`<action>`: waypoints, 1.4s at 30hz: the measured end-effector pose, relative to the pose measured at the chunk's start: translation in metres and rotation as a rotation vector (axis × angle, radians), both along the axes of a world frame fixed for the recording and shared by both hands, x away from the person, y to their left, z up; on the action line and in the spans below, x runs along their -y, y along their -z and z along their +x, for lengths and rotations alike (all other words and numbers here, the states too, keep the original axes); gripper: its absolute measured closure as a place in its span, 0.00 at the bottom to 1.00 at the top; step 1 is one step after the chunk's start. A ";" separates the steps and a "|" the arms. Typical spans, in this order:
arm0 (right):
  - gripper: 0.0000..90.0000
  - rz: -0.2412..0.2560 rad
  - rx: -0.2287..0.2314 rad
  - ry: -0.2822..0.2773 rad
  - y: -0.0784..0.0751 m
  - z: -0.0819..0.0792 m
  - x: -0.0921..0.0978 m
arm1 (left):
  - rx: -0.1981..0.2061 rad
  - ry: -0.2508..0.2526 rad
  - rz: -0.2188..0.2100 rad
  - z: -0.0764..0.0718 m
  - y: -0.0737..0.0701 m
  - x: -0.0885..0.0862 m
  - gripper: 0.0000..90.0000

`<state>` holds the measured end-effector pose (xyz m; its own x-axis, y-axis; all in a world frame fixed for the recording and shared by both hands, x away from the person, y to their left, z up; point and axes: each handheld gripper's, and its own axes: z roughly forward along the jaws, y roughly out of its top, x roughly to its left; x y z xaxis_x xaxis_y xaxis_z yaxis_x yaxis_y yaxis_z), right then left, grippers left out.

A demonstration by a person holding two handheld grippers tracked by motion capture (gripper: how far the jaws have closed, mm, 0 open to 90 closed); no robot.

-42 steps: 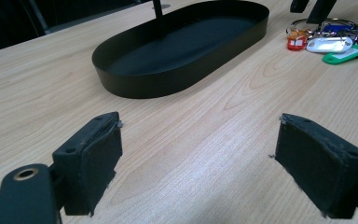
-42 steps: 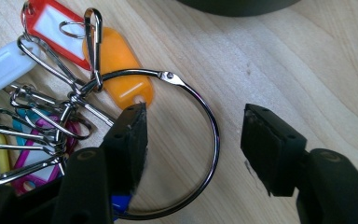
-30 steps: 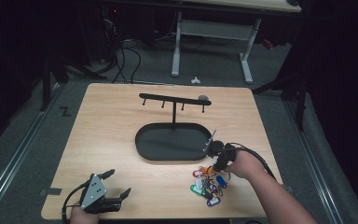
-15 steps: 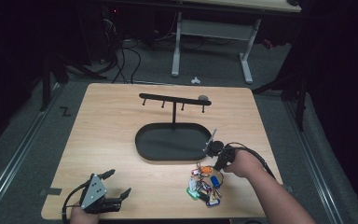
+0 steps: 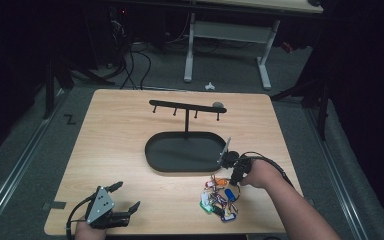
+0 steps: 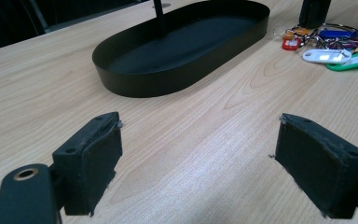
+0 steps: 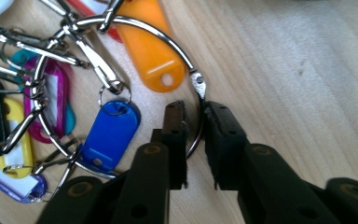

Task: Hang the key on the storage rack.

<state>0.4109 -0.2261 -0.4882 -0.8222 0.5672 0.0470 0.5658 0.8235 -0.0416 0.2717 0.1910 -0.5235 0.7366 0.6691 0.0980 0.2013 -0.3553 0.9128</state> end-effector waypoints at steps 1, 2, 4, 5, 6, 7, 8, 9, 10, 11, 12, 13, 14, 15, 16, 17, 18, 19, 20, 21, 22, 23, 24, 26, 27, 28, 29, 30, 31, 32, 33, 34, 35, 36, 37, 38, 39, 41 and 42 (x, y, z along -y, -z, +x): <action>0.88 -0.007 0.005 -0.012 0.000 0.000 0.000 | -0.002 0.000 0.000 0.000 0.000 0.000 0.17; 0.92 -0.023 0.021 -0.013 0.000 -0.001 -0.001 | -0.001 0.001 -0.001 0.000 0.000 0.000 0.17; 0.94 -0.025 0.035 -0.012 0.000 -0.003 -0.001 | 0.002 0.003 -0.002 -0.001 0.000 0.001 0.17; 0.95 -0.019 0.033 -0.007 0.000 -0.003 -0.001 | 0.001 0.005 0.000 -0.001 0.000 0.001 0.17; 0.95 -0.019 0.033 -0.007 0.000 -0.003 -0.001 | 0.001 0.005 0.000 -0.001 0.000 0.001 0.17; 0.96 -0.016 0.041 -0.005 0.000 -0.005 -0.001 | 0.001 0.004 -0.003 -0.001 0.000 0.001 0.17; 0.96 -0.016 0.041 -0.005 0.000 -0.005 -0.001 | 0.001 0.004 -0.003 -0.001 0.000 0.001 0.17; 0.96 -0.023 0.045 -0.009 0.000 -0.005 -0.001 | 0.002 0.004 -0.003 -0.001 0.000 0.001 0.17; 0.96 -0.025 0.050 -0.009 0.000 -0.006 -0.002 | 0.002 0.004 -0.003 -0.001 0.000 0.000 0.17; 0.96 -0.019 0.055 -0.009 0.000 -0.006 -0.001 | 0.003 0.002 -0.004 -0.001 0.000 0.001 0.17; 0.96 -0.017 0.055 -0.004 0.000 -0.006 -0.001 | 0.004 0.002 -0.004 -0.001 0.000 0.000 0.17; 0.96 -0.019 0.059 -0.001 0.000 -0.007 -0.001 | 0.004 0.001 -0.003 -0.001 0.000 0.000 0.17; 0.96 -0.019 0.059 -0.001 0.000 -0.007 -0.001 | 0.004 0.001 -0.003 -0.001 0.000 0.000 0.17; 0.96 -0.010 0.057 0.003 0.000 -0.007 0.000 | 0.004 0.000 -0.003 0.000 0.000 0.000 0.17; 0.97 -0.008 0.065 0.012 0.000 -0.007 0.001 | 0.003 0.000 -0.003 0.000 0.000 0.000 0.17; 0.97 -0.011 0.072 0.017 0.000 -0.008 0.001 | 0.003 0.000 -0.001 0.000 0.000 0.000 0.17; 0.97 -0.020 0.080 0.012 0.000 -0.009 0.001 | 0.002 -0.001 -0.002 0.000 0.000 0.000 0.17; 0.97 -0.019 0.086 0.009 -0.003 -0.011 0.000 | 0.002 -0.002 -0.003 0.000 0.000 0.000 0.17; 0.97 -0.019 0.086 0.009 -0.003 -0.011 0.000 | 0.002 -0.001 -0.004 0.000 0.000 0.000 0.17; 0.97 -0.010 0.088 0.012 -0.006 -0.011 0.000 | 0.002 -0.001 -0.004 0.000 0.000 0.000 0.17; 0.97 0.006 0.092 0.018 -0.010 -0.012 0.000 | 0.002 0.000 -0.004 0.000 0.000 0.000 0.17; 0.96 0.026 0.095 0.026 -0.018 -0.014 0.001 | -0.001 0.002 -0.001 0.000 0.000 0.000 0.17; 0.96 0.026 0.095 0.026 -0.018 -0.014 0.001 | -0.001 0.002 -0.001 0.000 0.000 0.000 0.17; 0.96 0.046 0.105 0.029 -0.027 -0.016 0.002 | -0.003 0.004 0.001 0.000 0.000 0.000 0.17; 0.97 0.063 0.115 0.033 -0.036 -0.018 0.002 | -0.002 0.004 0.002 0.000 0.000 0.000 0.17; 0.97 0.073 0.118 0.034 -0.041 -0.019 0.003 | -0.002 0.004 0.002 0.000 0.000 0.000 0.17; 0.97 0.073 0.118 0.034 -0.041 -0.019 0.003 | -0.001 0.003 0.000 0.000 0.000 0.000 0.17; 0.97 0.088 0.125 0.042 -0.049 -0.021 0.003 | -0.001 0.004 0.001 0.000 0.000 0.000 0.17; 0.97 0.092 0.128 0.041 -0.052 -0.022 0.003 | -0.001 0.003 0.001 0.000 0.000 0.001 0.17; 0.97 0.106 0.129 0.046 -0.057 -0.023 0.003 | -0.001 0.003 0.001 0.000 0.000 0.001 0.17; 0.97 0.109 0.130 0.047 -0.061 -0.024 0.003 | 0.000 0.003 0.002 0.000 0.001 0.001 0.17; 0.97 0.116 0.131 0.046 -0.065 -0.024 0.003 | 0.001 0.002 0.001 0.000 0.001 0.001 0.17; 0.97 0.123 0.133 0.048 -0.067 -0.025 0.003 | 0.000 0.003 0.002 -0.001 0.001 0.001 0.17; 0.97 0.130 0.133 0.051 -0.071 -0.025 0.003 | 0.000 0.003 0.002 -0.001 0.001 0.001 0.17; 0.97 0.130 0.133 0.051 -0.071 -0.025 0.003 | 0.000 0.002 0.001 -0.001 0.001 0.001 0.17; 0.97 0.142 0.136 0.053 -0.076 -0.025 0.004 | 0.000 0.002 0.000 -0.001 0.001 0.001 0.17; 0.97 0.144 0.139 0.056 -0.080 -0.026 0.003 | -0.001 0.003 0.001 -0.001 0.000 0.001 0.17; 0.97 0.146 0.146 0.052 -0.087 -0.027 0.003 | -0.001 0.002 0.001 -0.001 0.000 0.001 0.17; 0.97 0.149 0.151 0.058 -0.094 -0.027 0.003 | 0.002 0.004 0.004 -0.001 0.000 0.001 0.17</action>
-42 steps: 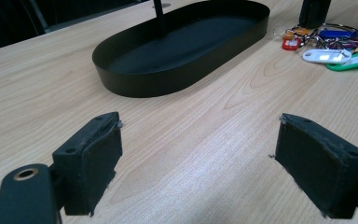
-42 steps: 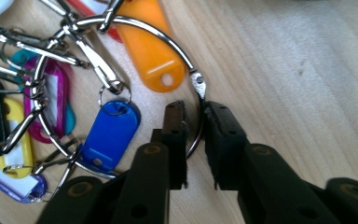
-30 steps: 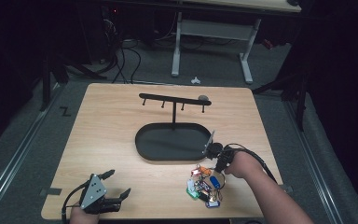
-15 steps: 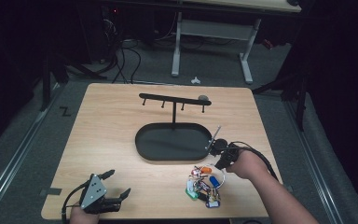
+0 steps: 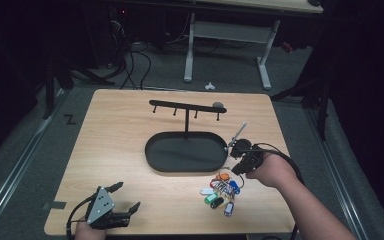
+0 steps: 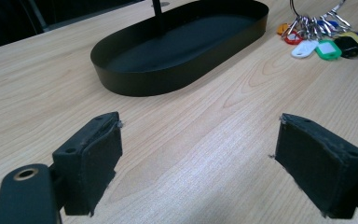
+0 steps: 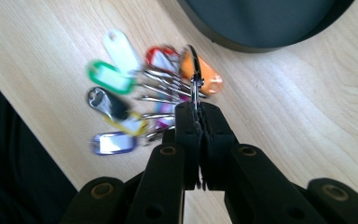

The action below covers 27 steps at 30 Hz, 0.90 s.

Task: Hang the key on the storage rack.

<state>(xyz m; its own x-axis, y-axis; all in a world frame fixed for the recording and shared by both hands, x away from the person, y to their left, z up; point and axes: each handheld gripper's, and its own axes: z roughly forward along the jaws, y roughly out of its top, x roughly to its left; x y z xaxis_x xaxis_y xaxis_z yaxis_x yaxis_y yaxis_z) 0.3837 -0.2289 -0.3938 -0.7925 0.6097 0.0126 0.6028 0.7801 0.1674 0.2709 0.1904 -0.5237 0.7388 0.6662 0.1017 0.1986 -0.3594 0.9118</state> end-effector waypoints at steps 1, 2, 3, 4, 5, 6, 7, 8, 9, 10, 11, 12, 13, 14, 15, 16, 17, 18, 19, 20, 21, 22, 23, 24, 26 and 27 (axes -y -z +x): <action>0.97 -0.001 0.004 0.003 -0.003 0.000 0.000 | 0.000 0.000 -0.001 0.000 0.000 0.000 0.17; 0.97 0.000 0.006 0.003 -0.006 -0.001 0.000 | 0.000 0.000 -0.002 0.000 0.000 0.000 0.17; 0.97 0.001 0.010 0.005 -0.010 -0.001 0.000 | 0.000 -0.001 -0.002 0.000 0.000 0.000 0.17; 0.97 0.004 0.015 0.003 -0.014 -0.001 0.000 | -0.002 -0.001 -0.001 0.000 0.000 0.000 0.17; 0.97 0.004 0.015 0.003 -0.014 -0.001 0.000 | -0.002 -0.001 -0.001 0.000 0.000 0.000 0.17; 0.97 0.007 0.015 0.004 -0.018 -0.002 0.000 | -0.003 -0.001 -0.002 0.000 0.000 0.000 0.17; 0.97 0.007 0.020 0.004 -0.024 -0.003 -0.001 | -0.003 -0.001 -0.002 -0.001 0.000 -0.001 0.17; 0.97 0.007 0.020 0.004 -0.024 -0.003 -0.001 | -0.003 -0.001 -0.002 -0.001 0.000 -0.001 0.17; 0.97 0.005 0.026 0.003 -0.031 -0.003 -0.002 | -0.003 -0.002 -0.002 -0.001 0.000 -0.001 0.17; 0.97 0.005 0.026 0.003 -0.031 -0.003 -0.002 | -0.003 -0.002 -0.002 -0.001 0.000 -0.001 0.17; 0.97 0.004 0.030 -0.002 -0.034 -0.003 -0.002 | -0.002 -0.003 -0.003 0.000 0.000 0.000 0.17; 0.97 0.007 0.036 -0.001 -0.038 -0.003 -0.002 | -0.001 -0.003 -0.002 0.000 0.000 0.000 0.17; 0.97 0.007 0.043 0.001 -0.045 -0.003 -0.002 | 0.001 -0.003 -0.006 -0.001 0.000 0.000 0.17; 0.97 0.007 0.043 0.001 -0.045 -0.003 -0.002 | 0.001 -0.003 -0.006 -0.001 0.000 0.000 0.17; 0.97 0.009 0.046 0.002 -0.048 -0.003 -0.002 | 0.002 -0.002 -0.006 -0.001 0.000 0.000 0.17; 0.97 0.013 0.055 0.008 -0.055 -0.003 -0.001 | 0.002 -0.003 -0.006 -0.001 0.000 0.000 0.17; 0.97 0.013 0.055 0.008 -0.055 -0.003 -0.001 | 0.000 -0.003 -0.004 -0.001 0.000 0.000 0.17; 0.97 0.016 0.051 0.013 -0.058 -0.002 -0.001 | 0.000 -0.004 -0.004 -0.001 0.000 0.000 0.17; 0.97 0.018 0.044 0.015 -0.061 -0.002 -0.001 | -0.002 -0.003 -0.002 -0.001 0.000 -0.001 0.17; 0.97 0.021 0.043 0.015 -0.064 -0.002 -0.001 | -0.001 -0.003 -0.002 -0.001 0.000 -0.001 0.17; 0.97 0.015 0.049 0.019 -0.069 -0.001 -0.001 | 0.000 -0.005 -0.003 -0.001 0.000 -0.001 0.17; 0.97 0.019 0.052 0.020 -0.071 0.000 -0.001 | 0.000 -0.005 -0.004 -0.001 0.000 -0.001 0.17; 0.97 0.019 0.053 0.022 -0.074 0.000 -0.001 | 0.002 -0.005 -0.006 -0.001 -0.001 -0.001 0.17; 0.97 0.020 0.056 0.022 -0.076 0.001 -0.002 | 0.002 -0.005 -0.006 -0.001 -0.001 -0.001 0.17; 0.97 0.019 0.059 0.022 -0.079 0.001 -0.002 | 0.003 -0.002 -0.008 -0.002 -0.001 -0.002 0.17; 0.97 0.015 0.066 0.020 -0.085 0.001 -0.004 | 0.003 -0.002 -0.008 -0.002 -0.001 -0.002 0.17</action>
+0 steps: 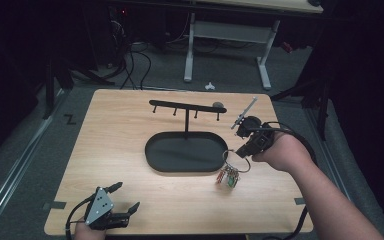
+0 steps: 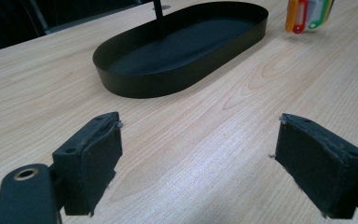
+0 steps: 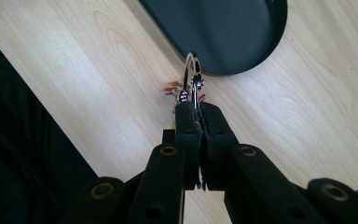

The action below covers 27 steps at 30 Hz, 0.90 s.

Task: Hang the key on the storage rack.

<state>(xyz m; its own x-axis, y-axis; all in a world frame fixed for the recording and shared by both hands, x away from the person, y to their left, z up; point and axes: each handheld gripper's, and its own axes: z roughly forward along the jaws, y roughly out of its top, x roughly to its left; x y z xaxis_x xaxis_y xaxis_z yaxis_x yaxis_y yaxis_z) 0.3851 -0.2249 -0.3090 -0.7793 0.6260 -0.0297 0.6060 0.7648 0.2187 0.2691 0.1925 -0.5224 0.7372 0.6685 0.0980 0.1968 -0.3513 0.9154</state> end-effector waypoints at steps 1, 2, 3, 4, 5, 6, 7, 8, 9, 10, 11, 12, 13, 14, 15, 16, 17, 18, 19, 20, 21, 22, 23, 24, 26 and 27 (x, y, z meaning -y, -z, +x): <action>0.97 0.000 0.000 0.000 0.000 0.000 0.000 | 0.000 -0.001 -0.001 0.000 0.000 0.000 0.17; 0.97 -0.007 0.001 0.000 -0.005 0.000 -0.002 | 0.003 -0.005 -0.007 0.000 0.000 0.000 0.17; 0.97 -0.006 0.008 -0.004 -0.007 0.001 -0.003 | 0.002 -0.004 -0.009 0.000 0.000 0.000 0.17; 0.97 -0.005 0.010 -0.004 -0.009 0.001 -0.003 | 0.001 -0.004 -0.008 0.001 0.000 0.000 0.17; 0.97 -0.008 0.012 -0.003 -0.011 0.001 -0.004 | 0.001 -0.004 -0.008 0.001 0.000 0.000 0.17; 0.97 -0.008 0.012 -0.003 -0.011 0.001 -0.004 | 0.002 -0.004 -0.012 0.001 0.000 0.000 0.17; 0.97 -0.009 0.015 0.000 -0.014 0.002 -0.004 | 0.004 -0.003 -0.012 0.001 0.000 0.001 0.17; 0.97 -0.004 0.016 -0.004 -0.016 0.003 -0.005 | 0.003 -0.002 -0.014 0.002 0.000 0.002 0.17; 0.97 -0.006 0.022 -0.002 -0.019 0.003 -0.006 | 0.004 -0.001 -0.014 0.002 0.000 0.002 0.17; 0.97 -0.007 0.027 0.000 -0.021 0.003 -0.006 | 0.005 0.000 -0.014 0.002 0.000 0.002 0.17; 0.97 -0.006 0.031 0.001 -0.025 0.004 -0.007 | 0.004 0.002 -0.014 0.002 0.000 0.002 0.17; 0.97 -0.006 0.031 0.001 -0.025 0.004 -0.007 | 0.002 0.002 -0.015 0.003 -0.001 0.002 0.17; 0.97 -0.003 0.035 0.003 -0.027 0.005 -0.008 | 0.003 0.003 -0.016 0.003 -0.001 0.002 0.17; 0.97 -0.001 0.041 0.000 -0.029 0.005 -0.008 | 0.005 0.003 -0.016 0.004 -0.001 0.003 0.17; 0.97 0.002 0.042 0.010 -0.031 0.005 -0.009 | 0.006 0.003 -0.017 0.004 0.000 0.003 0.17; 0.97 0.008 0.053 0.006 -0.034 0.006 -0.009 | 0.005 0.005 -0.015 0.004 -0.001 0.004 0.17; 0.97 0.008 0.053 0.006 -0.034 0.006 -0.009 | 0.005 0.005 -0.015 0.004 -0.001 0.004 0.17; 0.97 0.007 0.054 0.005 -0.035 0.006 -0.010 | 0.005 0.007 -0.016 0.004 -0.001 0.004 0.17; 0.97 0.010 0.054 0.006 -0.037 0.007 -0.011 | 0.006 0.007 -0.017 0.004 -0.001 0.004 0.17; 0.97 0.010 0.055 0.005 -0.037 0.007 -0.012 | 0.006 0.008 -0.016 0.004 -0.001 0.004 0.17; 0.97 0.010 0.055 0.005 -0.037 0.007 -0.012 | 0.006 0.008 -0.016 0.004 -0.001 0.004 0.17; 0.97 0.010 0.055 0.004 -0.039 0.009 -0.014 | 0.007 0.006 -0.018 0.005 -0.001 0.004 0.17; 0.97 0.010 0.055 0.004 -0.039 0.009 -0.014 | 0.007 0.006 -0.018 0.005 -0.001 0.004 0.17; 0.97 0.013 0.058 -0.003 -0.039 0.010 -0.015 | 0.007 0.006 -0.018 0.005 -0.001 0.004 0.17; 0.97 0.009 0.057 -0.003 -0.039 0.011 -0.015 | 0.007 0.008 -0.016 0.005 -0.001 0.004 0.17; 0.97 0.012 0.057 0.005 -0.039 0.011 -0.016 | 0.007 0.009 -0.016 0.004 -0.001 0.005 0.17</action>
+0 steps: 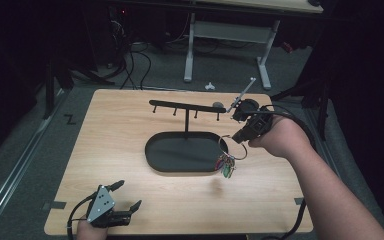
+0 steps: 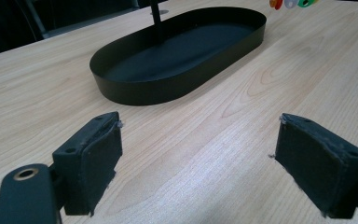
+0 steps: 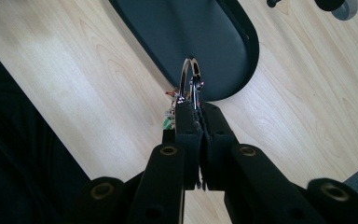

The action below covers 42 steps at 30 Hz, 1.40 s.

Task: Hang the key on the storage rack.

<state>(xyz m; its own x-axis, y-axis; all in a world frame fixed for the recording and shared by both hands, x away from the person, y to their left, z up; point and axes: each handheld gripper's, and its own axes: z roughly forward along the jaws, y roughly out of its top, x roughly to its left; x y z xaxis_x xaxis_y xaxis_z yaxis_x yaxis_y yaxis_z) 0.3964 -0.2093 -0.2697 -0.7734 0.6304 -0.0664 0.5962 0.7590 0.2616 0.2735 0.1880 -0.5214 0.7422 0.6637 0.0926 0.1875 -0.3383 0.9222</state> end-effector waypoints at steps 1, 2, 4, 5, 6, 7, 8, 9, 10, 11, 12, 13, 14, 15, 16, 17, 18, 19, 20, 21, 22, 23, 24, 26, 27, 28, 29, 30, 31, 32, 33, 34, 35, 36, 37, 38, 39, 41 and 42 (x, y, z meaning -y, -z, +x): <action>0.97 0.000 0.000 0.000 0.000 0.000 0.000 | 0.000 0.000 0.000 0.000 0.000 0.000 0.17; 0.97 0.002 0.000 -0.004 0.000 0.002 0.000 | 0.000 -0.001 0.000 0.000 0.000 0.000 0.17; 0.97 0.000 0.000 -0.004 0.000 0.002 0.000 | 0.001 -0.002 -0.002 0.000 0.000 -0.001 0.17; 0.97 0.000 0.000 0.000 0.000 0.003 0.000 | 0.001 -0.002 -0.004 0.000 0.000 -0.001 0.17; 0.97 0.006 0.000 -0.002 -0.001 0.004 0.000 | 0.001 -0.002 -0.006 0.000 0.000 -0.001 0.17; 0.97 0.006 0.002 0.002 -0.001 0.005 0.000 | 0.001 -0.004 -0.009 0.000 0.000 -0.001 0.17; 0.97 0.006 0.002 0.002 -0.001 0.005 0.000 | 0.001 -0.004 -0.009 0.000 0.000 -0.001 0.17; 0.97 0.008 0.000 0.003 -0.001 0.008 -0.001 | 0.004 -0.004 -0.009 0.000 0.000 -0.001 0.17; 0.97 0.008 0.000 0.003 -0.001 0.008 -0.001 | 0.004 -0.004 -0.009 0.000 0.000 -0.001 0.17; 0.97 0.011 -0.001 0.007 -0.001 0.009 -0.001 | 0.001 0.000 -0.003 0.000 -0.001 -0.001 0.17; 0.97 0.010 -0.002 0.009 -0.001 0.012 -0.001 | 0.001 0.001 -0.001 0.000 -0.001 -0.001 0.17; 0.97 0.010 -0.002 0.009 -0.001 0.012 -0.001 | 0.001 0.001 -0.001 0.000 -0.001 -0.001 0.17; 0.97 0.010 -0.003 0.013 -0.001 0.013 -0.001 | 0.001 -0.001 -0.007 0.000 0.000 -0.001 0.17; 0.97 0.013 -0.004 0.015 0.000 0.015 -0.001 | 0.002 -0.007 -0.012 0.000 -0.001 -0.002 0.17; 0.97 0.013 -0.004 0.015 0.000 0.015 -0.001 | 0.002 -0.007 -0.012 0.000 -0.001 -0.002 0.17; 0.97 0.011 -0.004 0.014 0.000 0.017 -0.001 | 0.001 -0.006 -0.010 0.000 -0.001 -0.003 0.17; 0.97 0.008 -0.004 0.019 0.000 0.018 -0.001 | 0.003 -0.007 -0.010 -0.001 -0.001 -0.003 0.17; 0.97 0.015 -0.004 0.025 0.000 0.020 0.000 | 0.005 -0.008 -0.011 -0.001 -0.001 -0.002 0.17; 0.97 0.017 -0.008 0.035 0.000 0.021 0.000 | 0.005 -0.007 -0.010 -0.001 -0.001 -0.002 0.17; 0.97 0.013 -0.002 0.029 0.000 0.023 0.001 | 0.005 -0.006 -0.010 -0.001 -0.001 -0.002 0.17; 0.97 0.014 -0.002 0.030 0.000 0.024 0.001 | 0.002 -0.006 -0.010 0.000 -0.001 -0.003 0.17; 0.97 0.014 -0.002 0.030 0.000 0.024 0.001 | 0.002 -0.006 -0.010 0.000 -0.001 -0.003 0.17; 0.97 0.019 -0.006 0.038 0.000 0.024 0.001 | 0.001 -0.007 -0.010 0.000 -0.001 -0.003 0.17; 0.97 0.024 -0.003 0.049 -0.001 0.028 0.002 | 0.004 -0.006 -0.011 -0.001 -0.001 -0.002 0.17; 0.97 0.024 -0.003 0.049 -0.001 0.028 0.002 | 0.004 -0.006 -0.011 -0.001 -0.001 -0.002 0.17; 0.97 0.040 -0.004 0.055 -0.002 0.032 0.004 | 0.001 -0.005 -0.008 -0.001 -0.001 -0.003 0.17; 0.97 0.040 -0.004 0.055 -0.002 0.032 0.004 | 0.001 -0.005 -0.008 -0.001 -0.001 -0.003 0.17; 0.97 0.042 -0.004 0.055 -0.002 0.033 0.005 | 0.000 -0.003 -0.010 -0.001 -0.001 -0.003 0.17; 0.97 0.036 -0.006 0.061 -0.002 0.036 0.005 | 0.000 -0.003 -0.010 -0.001 -0.001 -0.003 0.17; 0.97 0.036 -0.006 0.061 -0.002 0.036 0.005 | 0.000 -0.005 -0.011 -0.001 -0.001 -0.003 0.17; 0.97 0.036 -0.006 0.056 -0.002 0.037 0.005 | -0.001 -0.006 -0.011 -0.001 0.000 -0.003 0.17; 0.97 0.032 -0.007 0.069 -0.002 0.038 0.003 | -0.002 -0.007 -0.010 -0.001 0.000 -0.003 0.17; 0.97 0.037 -0.006 0.063 -0.002 0.040 0.003 | -0.002 -0.007 -0.010 -0.001 0.000 -0.003 0.17; 0.97 0.030 -0.003 0.057 -0.003 0.042 0.001 | -0.001 -0.007 -0.009 -0.001 0.000 -0.003 0.17; 0.97 0.029 -0.001 0.055 -0.003 0.043 0.000 | -0.001 -0.007 -0.009 -0.001 0.000 -0.003 0.17; 0.97 0.029 -0.001 0.055 -0.003 0.043 0.000 | 0.000 -0.008 -0.012 -0.001 0.000 -0.003 0.17; 0.97 0.031 0.001 0.055 -0.003 0.045 -0.001 | -0.001 -0.007 -0.011 -0.001 0.000 -0.004 0.17; 0.97 0.034 0.000 0.066 -0.003 0.047 -0.003 | -0.002 -0.005 -0.009 -0.001 -0.001 -0.004 0.17; 0.97 0.039 0.004 0.058 -0.003 0.050 -0.003 | 0.000 -0.006 -0.008 -0.001 0.000 -0.003 0.17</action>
<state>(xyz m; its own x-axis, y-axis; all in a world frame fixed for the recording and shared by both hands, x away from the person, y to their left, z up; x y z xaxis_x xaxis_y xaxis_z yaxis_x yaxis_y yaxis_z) 0.4460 -0.2061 -0.2668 -0.7356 0.6760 -0.0439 0.6376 0.7128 0.2924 0.2727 0.1913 -0.5210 0.7382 0.6690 0.0868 0.1899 -0.3295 0.9248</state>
